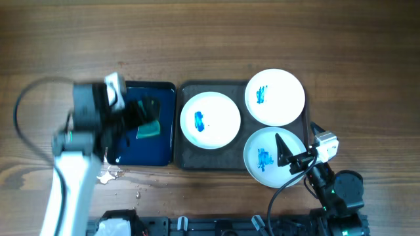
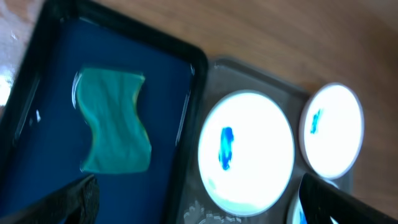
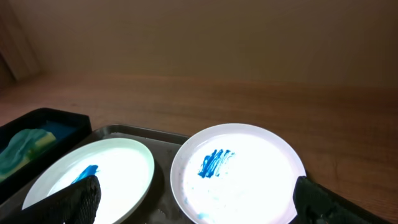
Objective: Clean dirty plates on tray and stack at the side
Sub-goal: 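Raise both arms from rest toward the trays, then move the right gripper to the rim of the upper-right white plate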
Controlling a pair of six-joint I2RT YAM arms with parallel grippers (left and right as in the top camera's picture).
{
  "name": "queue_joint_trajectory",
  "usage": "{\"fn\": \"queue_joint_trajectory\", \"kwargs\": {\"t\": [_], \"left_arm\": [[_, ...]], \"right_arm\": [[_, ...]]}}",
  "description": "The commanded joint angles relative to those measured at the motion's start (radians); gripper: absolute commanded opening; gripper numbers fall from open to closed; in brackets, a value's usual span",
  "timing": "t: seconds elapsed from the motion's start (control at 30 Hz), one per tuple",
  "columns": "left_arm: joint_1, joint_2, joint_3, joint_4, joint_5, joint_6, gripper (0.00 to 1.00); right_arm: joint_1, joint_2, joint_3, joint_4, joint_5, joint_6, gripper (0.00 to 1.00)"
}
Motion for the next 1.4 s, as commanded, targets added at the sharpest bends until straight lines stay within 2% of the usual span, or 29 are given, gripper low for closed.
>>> {"fn": "queue_joint_trajectory", "kwargs": {"t": [0.0,0.13,0.23,0.33,0.37,0.43,0.53,0.6,0.73,0.8,0.83,0.9,0.93,1.03,1.17,1.37], "left_arm": [[0.002,0.174,0.104,-0.069,0.009,0.031,1.00],[0.003,0.202,0.104,-0.080,0.010,0.031,1.00],[0.003,0.203,0.104,-0.093,0.008,0.032,1.00],[0.003,0.203,0.104,-0.093,0.008,0.032,1.00],[0.003,0.203,0.104,-0.094,0.008,0.032,1.00],[0.003,0.203,0.104,-0.093,0.009,0.031,1.00],[0.003,0.203,0.104,-0.088,0.008,0.031,1.00],[0.003,0.203,0.104,-0.089,0.008,0.031,1.00],[0.003,0.203,0.103,-0.080,0.008,0.031,1.00],[0.003,0.203,0.103,-0.074,0.008,0.031,1.00],[0.003,0.203,0.103,-0.074,0.008,0.031,1.00],[0.003,0.203,0.103,-0.074,0.009,0.031,1.00],[0.003,0.203,0.103,-0.074,0.008,0.031,1.00],[0.003,0.203,0.103,-0.074,0.008,0.031,1.00],[0.003,0.203,0.103,-0.075,0.008,0.031,1.00],[0.003,0.203,0.103,-0.081,0.008,0.031,1.00]], "right_arm": [[-0.003,-0.006,0.003,0.006,0.026,0.007,1.00],[-0.003,-0.004,0.003,0.003,0.022,0.026,1.00],[-0.003,-0.004,0.003,0.011,-0.006,0.231,1.00],[-0.003,-0.004,0.004,0.031,-0.145,0.428,1.00],[-0.003,-0.004,0.004,0.045,-0.290,0.473,1.00],[-0.003,-0.003,0.004,0.040,-0.463,0.416,1.00],[-0.003,0.056,0.030,-0.024,-0.526,0.416,1.00],[-0.003,0.144,0.074,-0.023,-0.535,0.403,0.99],[-0.003,0.491,0.315,-0.062,-0.558,0.252,0.99],[-0.002,0.775,0.570,-0.249,-0.521,0.122,1.00],[-0.002,0.864,0.654,-0.326,-0.502,0.090,0.99],[0.000,1.125,0.910,-0.591,-0.425,0.022,1.00],[0.010,1.274,1.057,-0.748,-0.359,0.014,0.99],[0.053,1.551,1.285,-0.989,-0.261,0.016,1.00],[0.060,1.715,1.295,-0.918,-0.270,0.051,1.00],[0.059,1.744,1.294,-0.773,-0.287,0.073,1.00]]}}
